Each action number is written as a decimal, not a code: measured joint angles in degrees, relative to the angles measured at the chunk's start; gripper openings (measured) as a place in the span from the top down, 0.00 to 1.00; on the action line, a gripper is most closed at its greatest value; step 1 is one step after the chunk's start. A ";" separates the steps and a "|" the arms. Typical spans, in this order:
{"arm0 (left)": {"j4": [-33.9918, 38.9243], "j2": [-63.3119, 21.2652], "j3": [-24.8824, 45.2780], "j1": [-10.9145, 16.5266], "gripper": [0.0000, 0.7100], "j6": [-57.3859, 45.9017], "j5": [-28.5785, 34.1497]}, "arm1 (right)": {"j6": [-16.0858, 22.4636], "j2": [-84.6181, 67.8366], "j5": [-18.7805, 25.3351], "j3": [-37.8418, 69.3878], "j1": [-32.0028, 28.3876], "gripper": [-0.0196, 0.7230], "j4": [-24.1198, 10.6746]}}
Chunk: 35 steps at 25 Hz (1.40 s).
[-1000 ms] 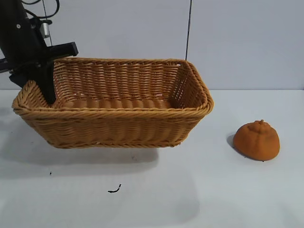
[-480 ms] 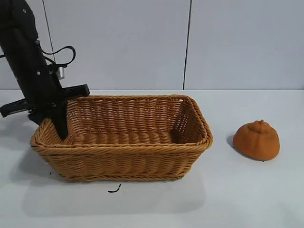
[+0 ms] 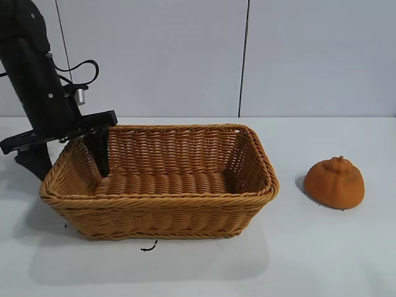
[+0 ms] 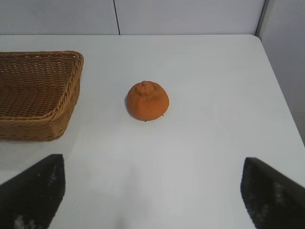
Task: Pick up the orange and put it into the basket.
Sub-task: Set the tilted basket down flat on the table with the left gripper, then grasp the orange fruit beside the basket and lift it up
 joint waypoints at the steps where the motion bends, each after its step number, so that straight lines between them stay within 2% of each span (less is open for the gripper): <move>1: 0.00 -0.88 -0.05 0.00 0.06 0.30 0.00 | 0.00 0.00 0.00 0.00 0.00 0.04 0.00; 6: 1.79 -6.73 -0.48 0.00 0.03 0.86 0.61 | 0.00 0.00 0.00 0.00 0.00 0.04 0.00; 14: 10.20 -16.56 -0.50 0.00 0.02 1.00 1.34 | 0.00 0.00 0.00 0.00 0.00 0.04 0.00; 20: 14.68 -17.29 -0.57 0.55 0.02 0.88 2.64 | 0.00 0.00 0.00 0.00 0.00 0.04 0.00; 21: 14.86 -17.29 -0.57 1.22 0.02 0.83 2.77 | 0.00 0.00 0.05 0.00 0.00 0.04 0.00; 29: 15.92 -17.29 -0.57 13.27 0.02 0.88 4.01 | 0.00 0.00 0.05 0.00 0.00 0.04 0.00; 32: 16.08 -17.29 -0.57 15.66 0.02 1.58 6.41 | 0.00 0.00 0.05 0.00 0.00 0.04 0.00; 35: 16.50 -17.29 -0.57 16.01 0.02 3.09 7.83 | 0.00 0.00 0.05 0.00 0.00 0.04 0.00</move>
